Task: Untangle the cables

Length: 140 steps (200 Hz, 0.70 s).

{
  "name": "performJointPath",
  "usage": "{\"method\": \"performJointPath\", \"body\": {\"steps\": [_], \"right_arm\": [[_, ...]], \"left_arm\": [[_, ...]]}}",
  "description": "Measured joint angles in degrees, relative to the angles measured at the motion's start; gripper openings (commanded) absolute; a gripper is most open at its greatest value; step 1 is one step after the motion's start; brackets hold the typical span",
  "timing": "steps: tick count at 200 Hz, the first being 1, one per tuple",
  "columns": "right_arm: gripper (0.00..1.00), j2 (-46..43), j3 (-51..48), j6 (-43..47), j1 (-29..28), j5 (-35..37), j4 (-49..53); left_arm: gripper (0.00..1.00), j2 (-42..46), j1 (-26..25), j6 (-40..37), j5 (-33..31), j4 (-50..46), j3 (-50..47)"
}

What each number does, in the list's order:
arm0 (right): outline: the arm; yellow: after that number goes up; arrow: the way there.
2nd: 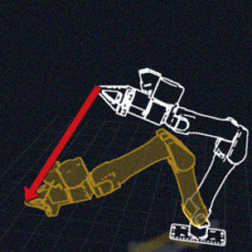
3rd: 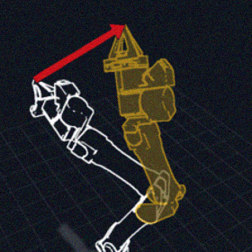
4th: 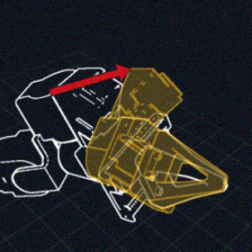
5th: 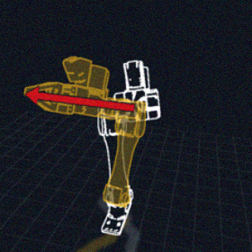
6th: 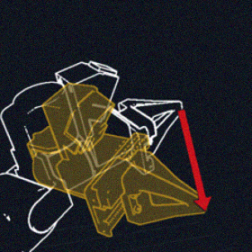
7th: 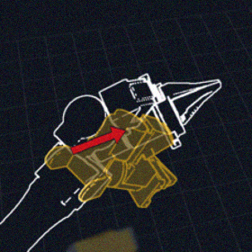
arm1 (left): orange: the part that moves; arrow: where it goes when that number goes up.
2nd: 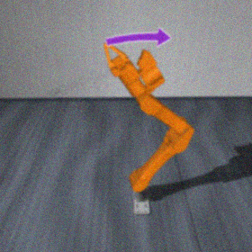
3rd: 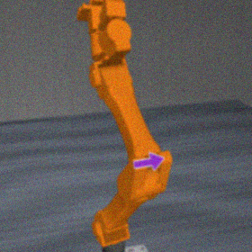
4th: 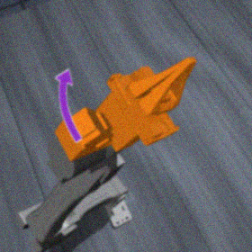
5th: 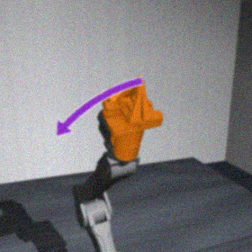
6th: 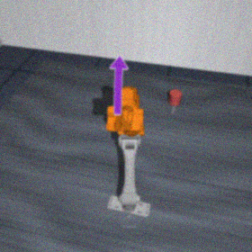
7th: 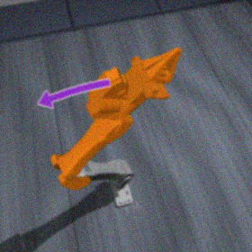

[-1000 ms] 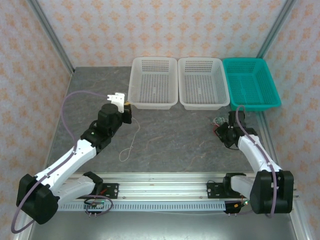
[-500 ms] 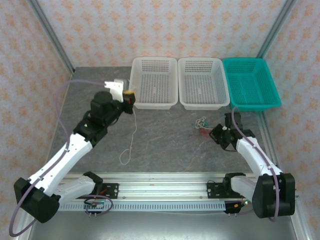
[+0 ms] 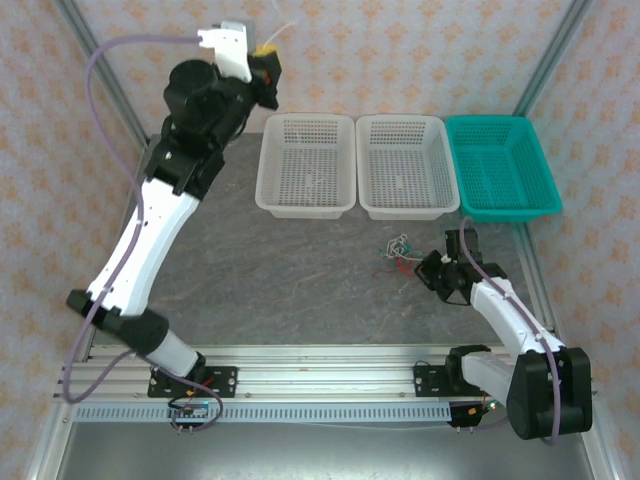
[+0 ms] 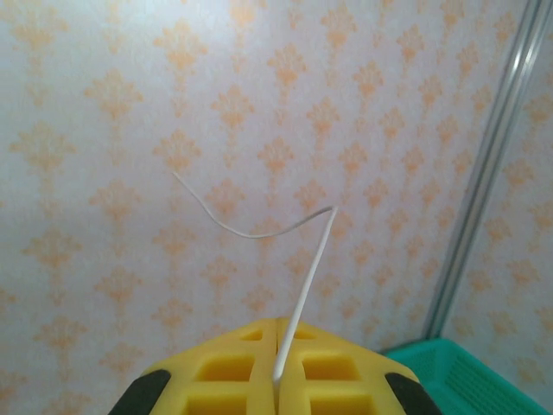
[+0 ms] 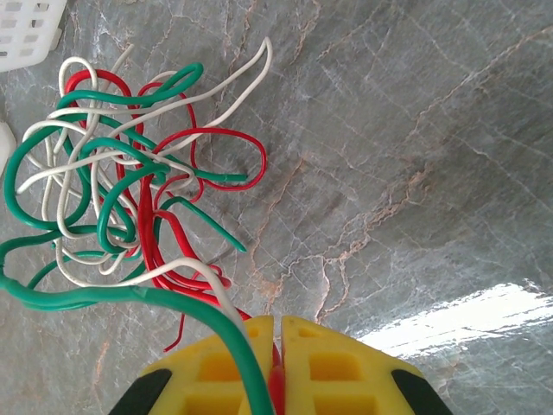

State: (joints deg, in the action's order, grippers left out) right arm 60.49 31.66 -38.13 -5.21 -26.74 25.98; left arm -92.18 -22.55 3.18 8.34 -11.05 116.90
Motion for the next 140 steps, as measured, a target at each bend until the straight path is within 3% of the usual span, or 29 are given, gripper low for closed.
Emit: {"method": "performJointPath", "body": {"steps": [34, 54, 75, 140], "right_arm": [[0.0, -1.27, -0.02, 0.0, 0.0, -0.11, 0.13], [0.0, -3.06, -0.24, -0.02, 0.0, -0.09, 0.13], [0.0, -4.24, -0.44, -0.02, 0.0, -0.09, 0.13], [0.0, -3.58, -0.44, 0.04, -0.02, -0.81, 0.11]], "left_arm": [[0.0, -14.99, 1.95, -0.68, 0.35, -3.1, 18.95], [0.0, -21.35, 2.34, -0.66, 0.31, -5.18, 22.88], [0.0, -24.79, 2.36, -0.46, 0.24, -7.02, 20.24], [0.0, -26.34, 2.36, 4.92, 0.37, -10.51, -0.85]]}}
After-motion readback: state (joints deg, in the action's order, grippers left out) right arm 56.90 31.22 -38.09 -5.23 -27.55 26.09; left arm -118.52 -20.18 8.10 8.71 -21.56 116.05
